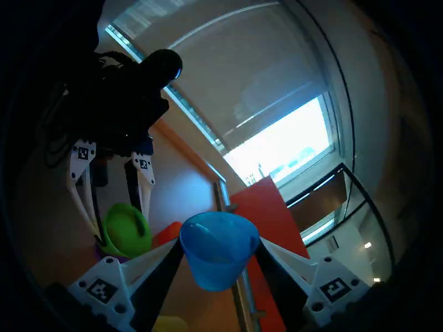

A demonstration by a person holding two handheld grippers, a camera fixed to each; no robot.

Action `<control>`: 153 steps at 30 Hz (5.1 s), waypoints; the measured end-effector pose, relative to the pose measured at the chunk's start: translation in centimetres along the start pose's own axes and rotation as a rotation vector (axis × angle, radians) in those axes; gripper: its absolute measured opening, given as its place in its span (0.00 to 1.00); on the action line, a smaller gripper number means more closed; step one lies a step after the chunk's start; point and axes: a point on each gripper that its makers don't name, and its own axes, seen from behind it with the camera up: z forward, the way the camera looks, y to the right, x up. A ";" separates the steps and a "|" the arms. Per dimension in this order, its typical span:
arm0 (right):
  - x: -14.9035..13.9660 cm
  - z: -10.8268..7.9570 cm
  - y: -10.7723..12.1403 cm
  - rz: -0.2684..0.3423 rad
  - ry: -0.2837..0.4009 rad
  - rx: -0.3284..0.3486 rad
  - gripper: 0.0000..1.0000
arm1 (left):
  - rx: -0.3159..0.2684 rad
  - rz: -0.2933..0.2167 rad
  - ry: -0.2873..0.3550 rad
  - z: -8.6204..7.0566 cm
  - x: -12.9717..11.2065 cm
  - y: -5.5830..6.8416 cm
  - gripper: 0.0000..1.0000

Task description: Pour water

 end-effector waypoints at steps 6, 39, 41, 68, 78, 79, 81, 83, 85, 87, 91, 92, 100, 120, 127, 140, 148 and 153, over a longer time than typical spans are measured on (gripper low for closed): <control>0.1 0.1 0.0 -0.011 -0.001 0.000 0.91 | -0.001 -0.001 0.003 0.0 0.2 0.0 0.85; 0.0 0.6 0.0 -0.087 -0.019 0.002 0.91 | -0.004 0.000 0.014 0.3 0.7 -0.1 0.85; 0.0 0.6 0.0 -0.090 -0.019 0.002 0.91 | -0.004 0.002 0.014 0.3 0.6 -0.1 0.85; 0.0 0.6 0.1 -0.127 -0.022 0.001 0.91 | -0.001 0.003 0.012 0.3 0.5 -0.3 0.85; 0.1 0.5 0.3 -0.142 -0.019 -0.004 0.91 | -0.001 0.009 0.011 0.2 0.7 -0.3 0.85; 0.1 0.5 0.4 -0.144 -0.020 -0.005 0.91 | -0.001 0.010 0.011 0.2 0.8 -0.3 0.85; 0.1 0.5 0.5 -0.149 -0.021 -0.006 0.91 | -0.002 0.012 0.011 0.2 0.9 -0.3 0.85; 0.1 0.5 0.5 -0.152 -0.021 -0.007 0.91 | -0.003 0.013 0.012 0.2 1.0 -0.3 0.85; 0.1 0.4 0.6 -0.154 -0.021 -0.009 0.91 | -0.003 0.014 0.013 0.2 1.0 -0.3 0.85; 0.1 0.4 0.7 -0.157 -0.020 -0.010 0.91 | -0.003 0.016 0.013 0.2 1.1 -0.3 0.85; 0.2 0.3 0.9 -0.166 -0.021 -0.012 0.91 | -0.004 0.018 0.013 0.2 1.2 -0.2 0.85; 0.2 0.3 0.9 -0.169 -0.022 -0.013 0.91 | -0.004 0.018 0.013 0.2 1.2 -0.2 0.85; 0.2 0.3 1.0 -0.182 -0.024 -0.015 0.91 | -0.005 0.021 0.015 0.3 1.4 -0.2 0.85; 0.4 0.4 1.6 -0.213 -0.027 -0.033 0.91 | -0.008 0.024 0.012 0.3 1.3 -0.1 0.85; 0.5 0.5 1.9 -0.226 -0.028 -0.038 0.91 | -0.008 0.024 0.011 0.4 1.3 -0.1 0.85; 0.5 0.5 2.1 -0.252 -0.034 -0.040 0.91 | -0.011 0.023 0.008 0.5 1.1 0.0 0.85; 0.6 0.6 2.3 -0.267 -0.035 -0.043 0.91 | -0.010 0.021 0.007 0.5 1.1 0.0 0.85; 0.7 0.6 2.3 -0.277 -0.035 -0.043 0.91 | -0.012 0.023 0.006 0.6 1.1 0.1 0.85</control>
